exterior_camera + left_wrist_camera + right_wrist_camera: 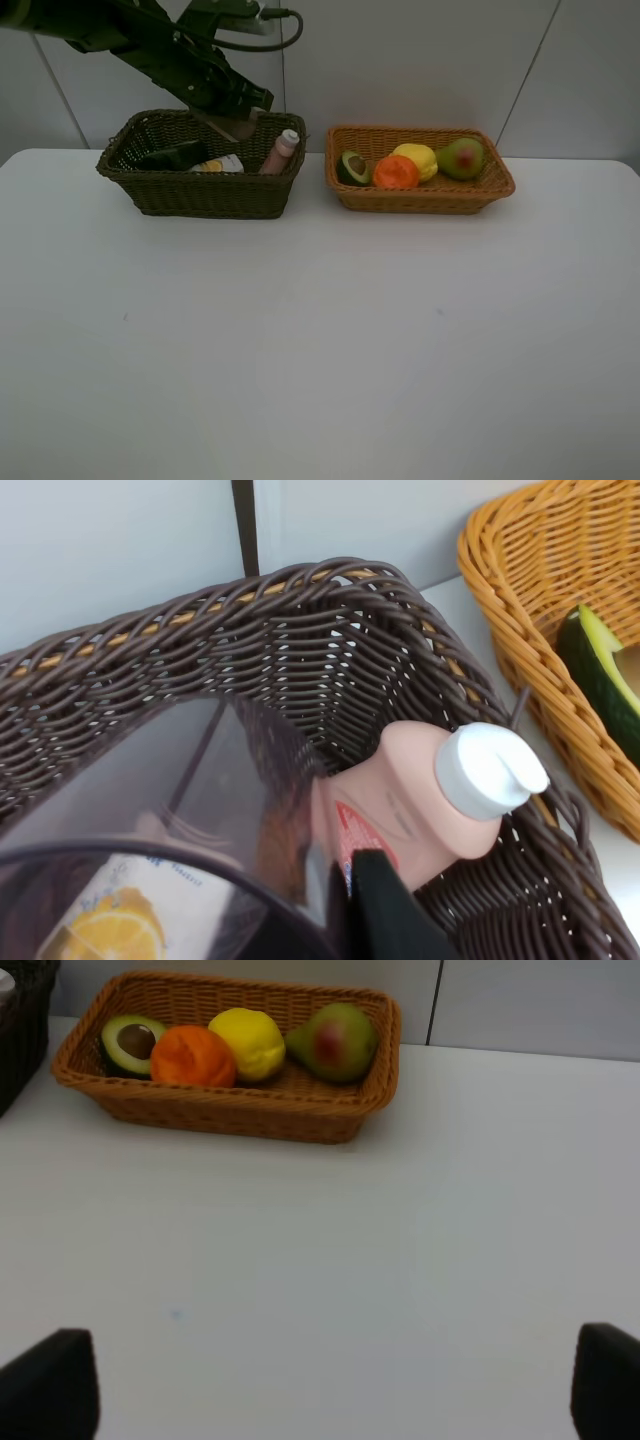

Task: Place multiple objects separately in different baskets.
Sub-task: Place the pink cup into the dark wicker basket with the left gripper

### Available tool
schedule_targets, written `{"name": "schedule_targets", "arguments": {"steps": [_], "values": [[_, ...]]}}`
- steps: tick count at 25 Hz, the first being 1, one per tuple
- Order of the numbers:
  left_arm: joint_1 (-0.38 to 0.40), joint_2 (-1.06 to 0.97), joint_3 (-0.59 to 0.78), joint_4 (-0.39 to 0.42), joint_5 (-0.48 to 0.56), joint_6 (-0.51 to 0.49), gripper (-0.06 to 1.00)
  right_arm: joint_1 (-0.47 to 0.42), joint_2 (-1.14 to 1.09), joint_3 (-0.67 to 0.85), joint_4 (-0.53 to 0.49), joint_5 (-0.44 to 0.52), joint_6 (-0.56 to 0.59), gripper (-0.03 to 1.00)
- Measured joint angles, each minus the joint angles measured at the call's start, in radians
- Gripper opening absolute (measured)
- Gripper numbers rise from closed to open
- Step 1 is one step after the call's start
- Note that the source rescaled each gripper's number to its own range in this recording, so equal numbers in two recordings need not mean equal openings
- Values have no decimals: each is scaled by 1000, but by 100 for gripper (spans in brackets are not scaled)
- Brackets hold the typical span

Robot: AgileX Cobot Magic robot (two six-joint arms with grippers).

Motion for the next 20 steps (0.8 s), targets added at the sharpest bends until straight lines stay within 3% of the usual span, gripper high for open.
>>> {"name": "schedule_targets", "arguments": {"steps": [10,14,17,20], "values": [[0,0,0,-24,-5,1,0,0,0,0,0,0,0,100],[0,0,0,-26,-5,1,5,0,0,0,0,0,0,100],[0,0,0,-26,-5,14,20,0,0,0,0,0,0,100],[0,0,0,-26,-10,32,45,0,0,0,0,0,0,100]]}}
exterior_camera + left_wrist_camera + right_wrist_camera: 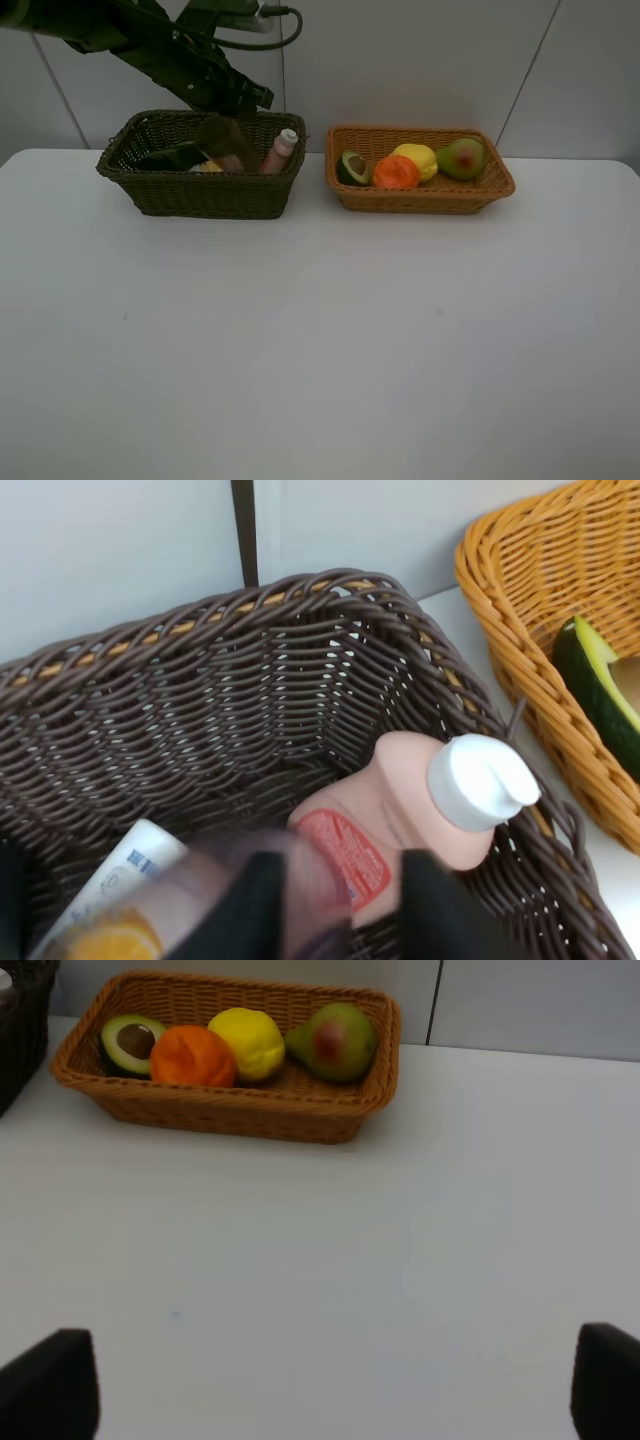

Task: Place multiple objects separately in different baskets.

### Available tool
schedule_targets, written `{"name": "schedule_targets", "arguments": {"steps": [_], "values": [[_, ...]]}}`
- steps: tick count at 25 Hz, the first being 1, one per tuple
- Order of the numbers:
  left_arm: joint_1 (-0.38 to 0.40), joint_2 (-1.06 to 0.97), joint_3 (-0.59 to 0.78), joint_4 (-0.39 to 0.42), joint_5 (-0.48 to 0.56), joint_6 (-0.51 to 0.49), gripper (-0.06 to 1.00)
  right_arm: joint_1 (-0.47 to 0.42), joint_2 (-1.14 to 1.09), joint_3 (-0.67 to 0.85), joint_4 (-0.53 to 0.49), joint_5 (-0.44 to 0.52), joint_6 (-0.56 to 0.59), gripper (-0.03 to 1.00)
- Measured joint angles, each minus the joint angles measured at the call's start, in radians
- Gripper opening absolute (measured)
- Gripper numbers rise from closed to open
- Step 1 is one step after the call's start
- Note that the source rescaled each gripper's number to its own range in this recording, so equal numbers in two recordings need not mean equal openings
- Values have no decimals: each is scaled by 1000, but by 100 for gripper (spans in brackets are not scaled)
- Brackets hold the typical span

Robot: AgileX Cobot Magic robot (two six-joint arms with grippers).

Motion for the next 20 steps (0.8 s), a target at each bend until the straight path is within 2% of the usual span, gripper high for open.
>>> {"name": "schedule_targets", "arguments": {"steps": [3,5,6,11,20], "values": [[0,0,0,0,-4,18,74,0,0,0,0,0,0,100],[0,0,0,0,-4,32,90,0,0,0,0,0,0,100],[0,0,0,0,-4,34,95,0,0,0,0,0,0,100],[0,0,0,-3,-3,36,100,0,0,0,0,0,0,100],[0,0,0,-4,40,43,100,0,0,0,0,0,0,100]]}}
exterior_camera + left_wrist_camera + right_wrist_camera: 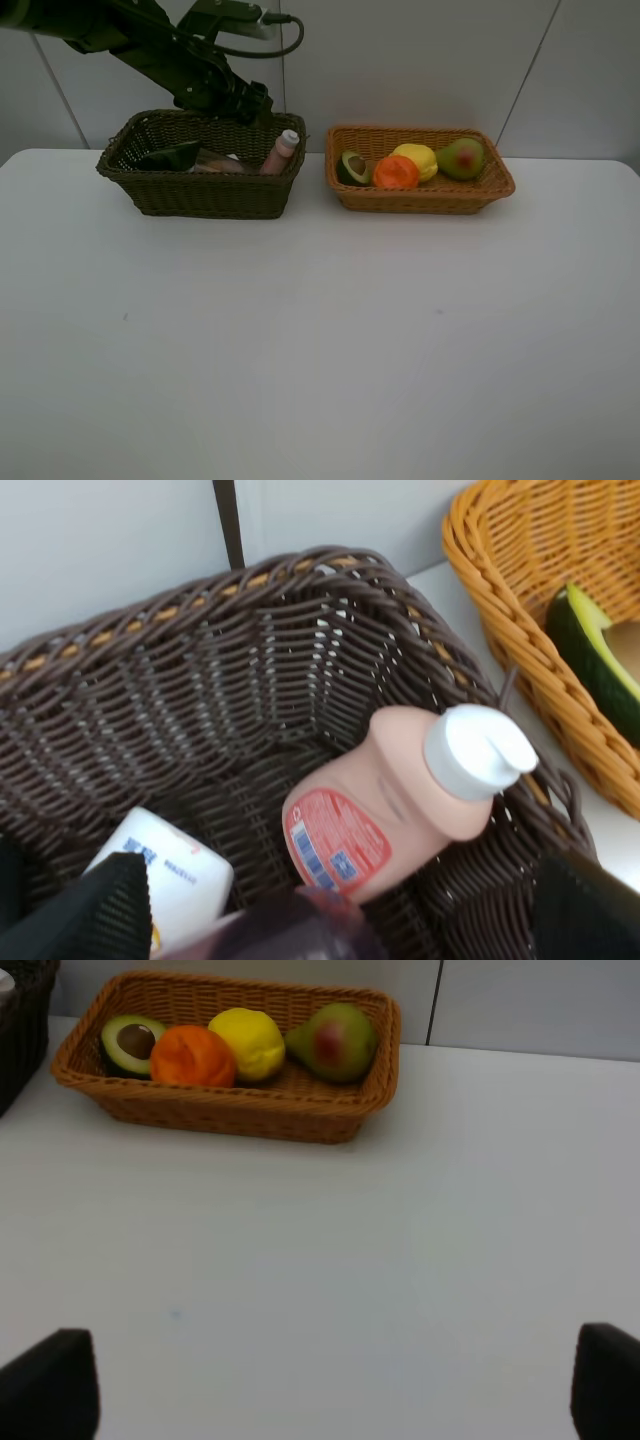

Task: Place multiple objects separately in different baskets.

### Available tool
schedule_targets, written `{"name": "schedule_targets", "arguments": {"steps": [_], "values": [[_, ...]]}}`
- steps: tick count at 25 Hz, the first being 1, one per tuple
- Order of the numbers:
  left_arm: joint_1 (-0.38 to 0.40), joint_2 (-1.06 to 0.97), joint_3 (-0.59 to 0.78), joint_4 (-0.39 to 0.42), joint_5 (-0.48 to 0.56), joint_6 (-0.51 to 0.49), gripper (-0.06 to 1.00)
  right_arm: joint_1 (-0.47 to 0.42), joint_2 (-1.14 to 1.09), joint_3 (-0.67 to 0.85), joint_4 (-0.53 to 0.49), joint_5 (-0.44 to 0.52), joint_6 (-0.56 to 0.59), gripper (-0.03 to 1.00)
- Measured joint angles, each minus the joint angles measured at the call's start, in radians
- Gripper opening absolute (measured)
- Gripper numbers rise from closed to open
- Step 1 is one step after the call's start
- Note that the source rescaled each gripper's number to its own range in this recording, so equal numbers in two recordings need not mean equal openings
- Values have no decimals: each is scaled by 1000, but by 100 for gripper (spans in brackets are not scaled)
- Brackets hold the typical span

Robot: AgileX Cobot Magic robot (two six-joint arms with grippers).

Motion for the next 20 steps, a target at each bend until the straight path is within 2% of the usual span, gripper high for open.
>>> {"name": "schedule_targets", "arguments": {"steps": [10,20], "values": [[0,-53,0,7,165,15,100,0,0,0,0,0,0,100],[0,-205,14,115,353,-21,100,0,0,0,0,0,0,100]]}}
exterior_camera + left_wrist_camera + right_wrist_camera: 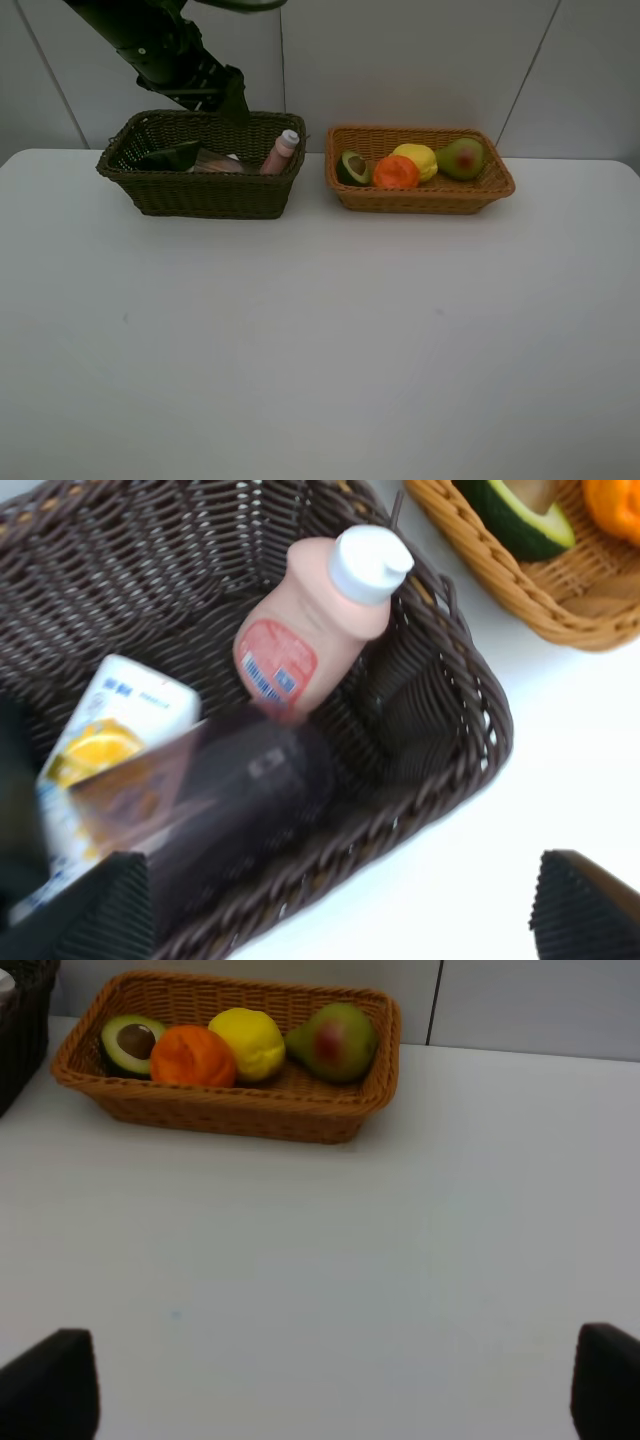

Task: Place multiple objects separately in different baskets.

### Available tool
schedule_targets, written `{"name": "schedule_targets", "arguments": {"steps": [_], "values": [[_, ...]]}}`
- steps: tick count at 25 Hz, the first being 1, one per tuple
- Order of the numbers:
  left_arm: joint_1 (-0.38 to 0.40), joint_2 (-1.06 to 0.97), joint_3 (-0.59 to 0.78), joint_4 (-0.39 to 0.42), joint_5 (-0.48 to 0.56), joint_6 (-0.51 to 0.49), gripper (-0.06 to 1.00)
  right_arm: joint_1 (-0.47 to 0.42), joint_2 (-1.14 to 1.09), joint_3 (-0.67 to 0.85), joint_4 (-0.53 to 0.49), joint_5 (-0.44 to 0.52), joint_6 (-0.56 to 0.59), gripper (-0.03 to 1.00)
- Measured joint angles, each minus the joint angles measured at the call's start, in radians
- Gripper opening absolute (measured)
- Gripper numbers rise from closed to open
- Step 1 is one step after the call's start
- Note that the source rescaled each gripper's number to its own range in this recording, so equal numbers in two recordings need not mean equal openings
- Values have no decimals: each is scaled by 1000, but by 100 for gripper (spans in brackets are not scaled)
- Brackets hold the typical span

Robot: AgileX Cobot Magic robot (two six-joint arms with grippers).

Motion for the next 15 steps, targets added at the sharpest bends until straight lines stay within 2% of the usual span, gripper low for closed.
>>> {"name": "schedule_targets", "arguments": {"steps": [15], "values": [[0,-539,432,99,-16,-124,100,0,0,0,0,0,0,100]]}}
